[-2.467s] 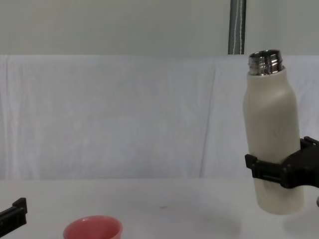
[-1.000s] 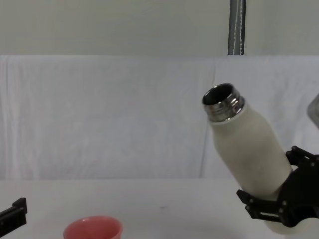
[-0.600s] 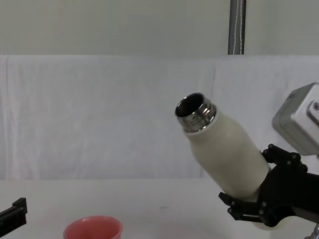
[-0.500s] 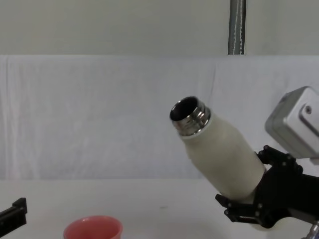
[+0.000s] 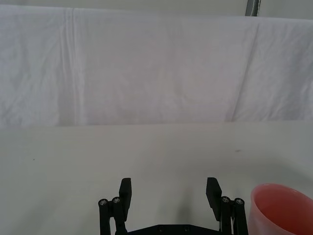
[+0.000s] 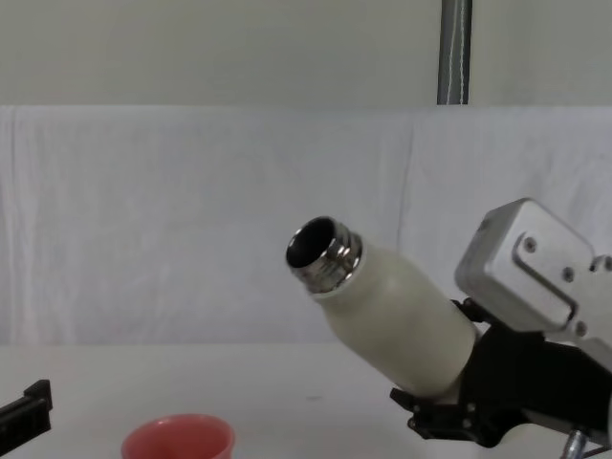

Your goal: Grasp the thermos with one hand and pour water into the cup lid.

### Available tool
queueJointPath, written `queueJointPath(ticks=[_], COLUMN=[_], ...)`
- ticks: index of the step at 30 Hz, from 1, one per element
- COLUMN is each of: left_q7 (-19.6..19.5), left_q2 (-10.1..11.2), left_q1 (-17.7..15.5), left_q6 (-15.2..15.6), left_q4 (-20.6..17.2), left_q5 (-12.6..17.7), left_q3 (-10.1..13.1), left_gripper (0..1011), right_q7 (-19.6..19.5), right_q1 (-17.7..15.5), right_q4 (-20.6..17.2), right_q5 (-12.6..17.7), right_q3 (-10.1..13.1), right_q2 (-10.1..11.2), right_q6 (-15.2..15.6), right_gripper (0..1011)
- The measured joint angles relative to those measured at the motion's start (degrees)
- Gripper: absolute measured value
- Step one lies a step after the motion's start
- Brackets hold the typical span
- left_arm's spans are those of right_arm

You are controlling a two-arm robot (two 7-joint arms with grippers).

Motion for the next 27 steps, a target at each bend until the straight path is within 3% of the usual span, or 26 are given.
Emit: queueJointPath(ticks=[10,27], left_q7=[0.00,0.00], left_q2=[0.00,0.00], left_q1=[0.00,0.00], left_q6=[0.00,0.00], left_q4=[0.00,0.00], left_q5=[0.00,0.00], left_q3=[0.00,0.00], left_gripper=[1001,1001], right_q7=[-0.22,-1.77], right_q1=[2.64,6.32], right_q4=[2.71,5.72], right_q5=[-2.19,-7.59], right_q3=[-2.36,-5.55], right_q2=[-1.22,-0.68], right_q6=[-0.18,-1.36], right_gripper=[950,950])
